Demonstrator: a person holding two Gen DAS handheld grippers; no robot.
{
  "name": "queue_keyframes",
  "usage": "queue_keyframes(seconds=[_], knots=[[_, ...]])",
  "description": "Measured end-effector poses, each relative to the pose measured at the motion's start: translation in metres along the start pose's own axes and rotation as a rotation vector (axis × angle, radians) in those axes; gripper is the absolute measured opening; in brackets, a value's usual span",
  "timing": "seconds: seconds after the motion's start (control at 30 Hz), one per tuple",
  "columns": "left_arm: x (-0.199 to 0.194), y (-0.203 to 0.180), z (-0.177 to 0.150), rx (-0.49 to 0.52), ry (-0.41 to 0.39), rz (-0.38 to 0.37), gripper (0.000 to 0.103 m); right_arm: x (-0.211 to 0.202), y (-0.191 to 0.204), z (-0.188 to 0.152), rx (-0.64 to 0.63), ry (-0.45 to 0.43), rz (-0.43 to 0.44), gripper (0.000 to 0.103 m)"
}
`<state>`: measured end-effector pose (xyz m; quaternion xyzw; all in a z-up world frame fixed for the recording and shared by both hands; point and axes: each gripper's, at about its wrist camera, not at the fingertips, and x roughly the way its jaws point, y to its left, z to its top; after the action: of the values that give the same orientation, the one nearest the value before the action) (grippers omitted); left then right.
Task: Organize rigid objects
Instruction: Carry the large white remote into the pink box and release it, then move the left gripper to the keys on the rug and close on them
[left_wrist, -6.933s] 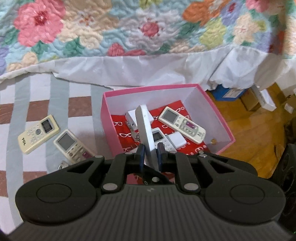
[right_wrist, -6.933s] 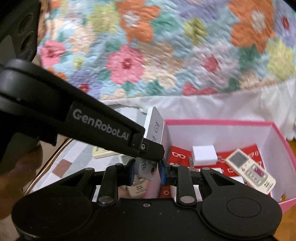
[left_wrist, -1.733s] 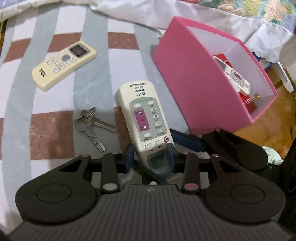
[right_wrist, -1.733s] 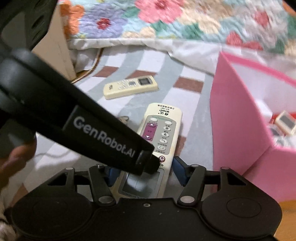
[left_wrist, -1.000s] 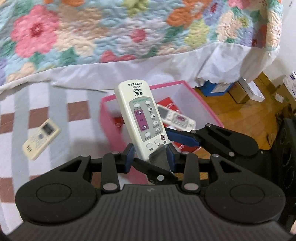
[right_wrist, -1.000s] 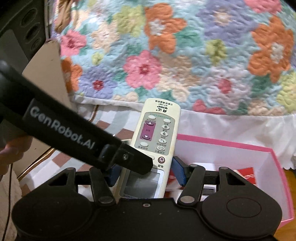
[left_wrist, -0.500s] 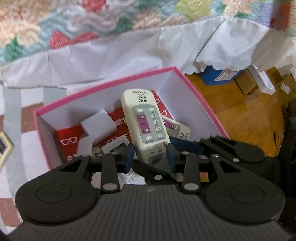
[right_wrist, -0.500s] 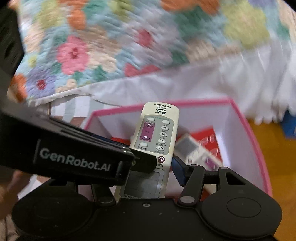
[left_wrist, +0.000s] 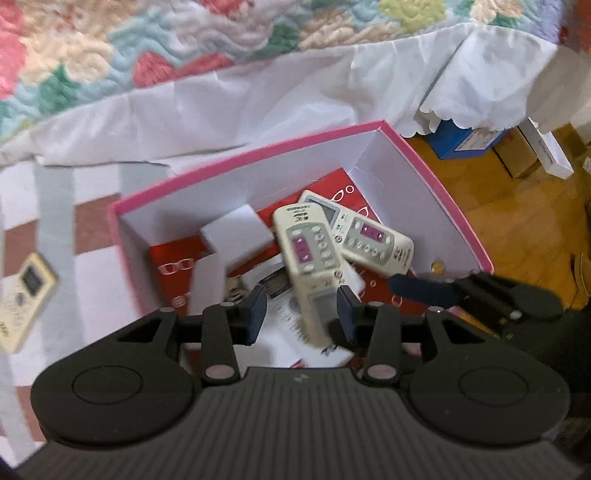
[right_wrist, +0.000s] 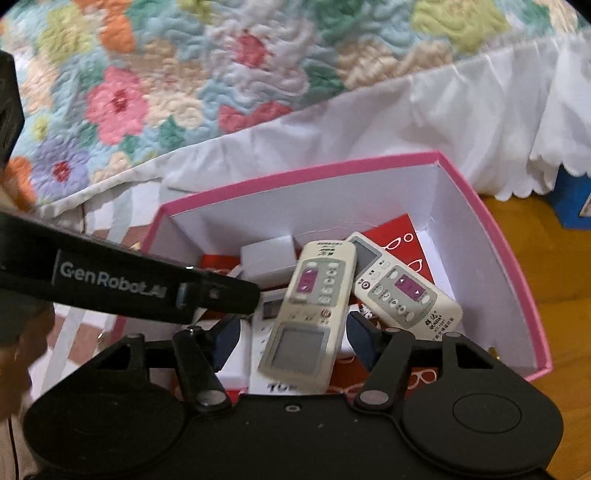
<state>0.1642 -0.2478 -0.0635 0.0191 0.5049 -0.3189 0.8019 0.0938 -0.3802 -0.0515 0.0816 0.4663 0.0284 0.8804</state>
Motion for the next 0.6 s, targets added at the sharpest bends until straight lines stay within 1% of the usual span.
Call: queue_keyframes(seconds=[0.1, 0.17, 0.33, 0.43, 0.6], knots=[[-0.026, 0.004, -0.009, -0.002, 0.001, 0.023, 0.043, -0.021, 0.012, 0.001, -0.047, 0.006, -0.017, 0.069], [-0.044, 0.003, -0.016, 0.012, -0.006, 0.053, 0.046, -0.037, 0.020, 0.003, -0.070, 0.008, -0.020, 0.069], [-0.090, 0.002, -0.037, 0.061, -0.031, 0.141, 0.049, -0.076, 0.046, 0.006, -0.133, -0.001, -0.022, 0.070], [-0.107, 0.005, -0.049, 0.100, -0.044, 0.202, 0.052, -0.097, 0.064, 0.005, -0.162, -0.014, -0.008, 0.070], [-0.128, 0.023, -0.071, 0.104, -0.028, 0.247, 0.053, -0.116, 0.092, -0.002, -0.207, -0.025, 0.045, 0.070]])
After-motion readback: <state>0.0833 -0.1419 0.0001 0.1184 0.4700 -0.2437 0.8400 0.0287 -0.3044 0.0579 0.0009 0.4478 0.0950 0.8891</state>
